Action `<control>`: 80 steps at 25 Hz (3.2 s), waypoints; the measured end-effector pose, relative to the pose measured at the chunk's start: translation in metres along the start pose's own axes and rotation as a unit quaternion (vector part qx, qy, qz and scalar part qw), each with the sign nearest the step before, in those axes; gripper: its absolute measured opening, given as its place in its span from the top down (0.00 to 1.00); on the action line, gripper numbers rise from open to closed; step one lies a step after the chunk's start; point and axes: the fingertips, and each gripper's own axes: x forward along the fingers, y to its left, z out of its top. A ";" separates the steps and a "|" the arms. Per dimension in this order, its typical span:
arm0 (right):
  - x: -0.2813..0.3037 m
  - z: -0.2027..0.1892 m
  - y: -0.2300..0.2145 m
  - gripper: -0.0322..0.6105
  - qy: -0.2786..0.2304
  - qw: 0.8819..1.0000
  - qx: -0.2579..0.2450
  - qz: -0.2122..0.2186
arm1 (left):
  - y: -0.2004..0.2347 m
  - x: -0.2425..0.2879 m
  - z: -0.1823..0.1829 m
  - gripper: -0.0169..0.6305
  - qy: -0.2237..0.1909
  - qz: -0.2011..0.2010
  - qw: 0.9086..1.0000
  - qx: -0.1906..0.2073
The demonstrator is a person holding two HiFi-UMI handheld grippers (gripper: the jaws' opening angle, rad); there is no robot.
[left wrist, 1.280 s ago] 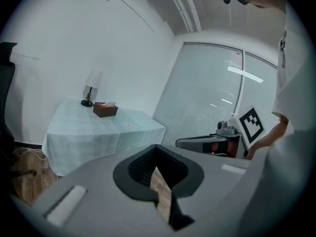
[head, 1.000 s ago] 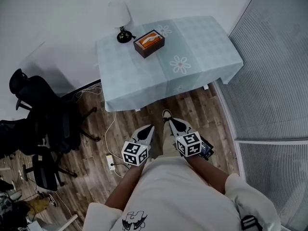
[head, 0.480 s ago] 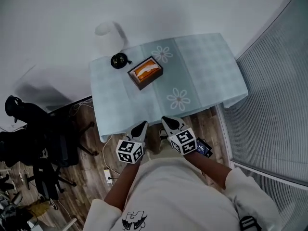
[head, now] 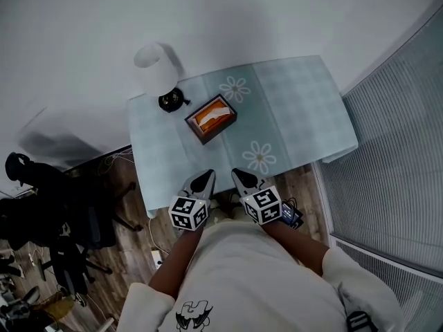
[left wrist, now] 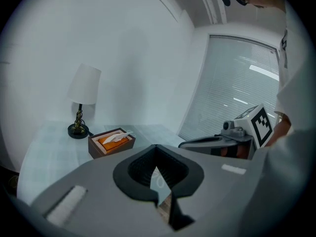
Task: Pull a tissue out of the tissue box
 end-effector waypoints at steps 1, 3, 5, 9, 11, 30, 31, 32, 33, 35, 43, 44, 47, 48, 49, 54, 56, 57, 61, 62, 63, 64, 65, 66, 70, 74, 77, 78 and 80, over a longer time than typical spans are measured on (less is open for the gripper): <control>0.003 0.003 -0.002 0.93 0.001 1.000 0.000 -0.001 | 0.004 0.003 0.002 0.96 0.002 -0.001 1.000 -0.001; 0.010 0.009 -0.009 0.93 0.004 1.000 0.001 -0.002 | 0.013 0.008 0.005 0.96 0.007 -0.003 1.000 -0.003; 0.020 0.016 -0.016 0.93 0.007 1.000 -0.001 -0.001 | 0.026 0.015 0.007 0.96 0.015 -0.002 1.000 0.005; 0.046 0.029 -0.037 0.93 0.010 1.000 -0.015 -0.008 | 0.057 0.034 0.012 0.96 0.030 0.008 0.999 0.014; 0.062 0.034 -0.049 0.93 0.014 1.000 -0.023 -0.013 | 0.073 0.045 0.017 0.96 0.031 0.015 0.999 0.014; 0.203 0.030 -0.128 0.93 0.114 0.986 -0.117 -0.033 | 0.180 0.141 0.016 0.96 0.111 0.065 0.992 -0.018; 0.205 0.027 -0.129 0.85 0.120 0.985 -0.116 -0.032 | 0.180 0.142 0.015 0.96 0.112 0.063 0.992 -0.018; 0.207 0.024 -0.131 0.76 0.125 0.984 -0.118 -0.035 | 0.180 0.141 0.013 0.96 0.114 0.063 0.991 -0.018; 0.208 0.021 -0.134 0.71 0.130 0.983 -0.123 -0.041 | 0.181 0.141 0.011 0.96 0.117 0.064 0.991 -0.019; 0.208 0.020 -0.144 0.68 0.136 0.980 -0.131 -0.061 | 0.186 0.140 0.008 0.96 0.121 0.067 0.990 -0.023; 0.220 0.008 -0.171 0.64 0.169 0.977 -0.101 -0.077 | 0.194 0.137 0.008 0.96 0.122 0.073 0.990 -0.027; 0.223 0.008 -0.170 0.64 0.169 0.978 -0.096 -0.074 | 0.194 0.137 0.008 0.96 0.121 0.073 0.990 -0.027; 0.229 0.010 -0.164 0.64 0.164 0.979 -0.098 -0.065 | 0.196 0.136 0.008 0.96 0.121 0.071 0.990 -0.028; 0.230 0.012 -0.162 0.65 0.161 0.980 -0.101 -0.064 | 0.197 0.135 0.008 0.96 0.121 0.071 0.990 -0.028; 0.230 0.014 -0.160 0.70 0.157 0.980 -0.103 -0.065 | 0.197 0.135 0.009 0.96 0.122 0.071 0.990 -0.028; 0.230 0.020 -0.160 0.92 0.145 0.981 -0.108 -0.074 | 0.200 0.136 0.007 0.96 0.122 0.068 0.990 -0.029; 0.229 0.021 -0.162 0.93 0.141 0.981 -0.110 -0.078 | 0.199 0.137 0.007 0.96 0.122 0.066 0.990 -0.029; 0.228 0.022 -0.163 0.93 0.137 0.981 -0.109 -0.081 | 0.198 0.136 0.007 0.96 0.122 0.066 0.990 -0.028; 0.222 0.027 -0.161 0.93 0.129 0.983 -0.102 -0.084 | 0.194 0.134 0.006 0.96 0.122 0.063 0.990 -0.028; 0.221 0.027 -0.159 0.93 0.130 0.983 -0.100 -0.084 | 0.194 0.133 0.006 0.96 0.122 0.062 0.990 -0.028; 0.219 0.027 -0.158 0.93 0.129 0.983 -0.098 -0.084 | 0.193 0.133 0.005 0.96 0.121 0.062 0.990 -0.027; 0.217 0.027 -0.156 0.93 0.128 0.984 -0.095 -0.083 | 0.193 0.132 0.005 0.96 0.120 0.061 0.990 -0.027; 0.214 0.027 -0.154 0.93 0.125 0.984 -0.092 -0.082 | 0.192 0.130 0.004 0.96 0.119 0.061 0.991 -0.027; 0.210 0.028 -0.151 0.93 0.122 0.985 -0.089 -0.080 | 0.190 0.129 0.004 0.96 0.118 0.061 0.991 -0.027; 0.190 0.033 -0.135 0.93 0.106 0.988 -0.086 -0.074 | 0.182 0.119 0.008 0.96 0.106 0.066 0.992 -0.009; 0.171 0.032 -0.122 0.93 0.089 0.990 -0.080 -0.072 | 0.167 0.107 0.013 0.96 0.081 0.072 0.994 0.002; 0.158 0.033 -0.110 0.93 0.079 0.992 -0.072 -0.068 | 0.157 0.100 0.016 0.96 0.071 0.068 0.995 0.006; 0.154 0.034 -0.106 0.93 0.076 0.992 -0.071 -0.067 | 0.154 0.098 0.017 0.96 0.069 0.066 0.995 0.009; 0.146 0.037 -0.099 0.93 0.068 0.993 -0.068 -0.064 | 0.148 0.092 0.018 0.96 0.066 0.064 0.996 0.014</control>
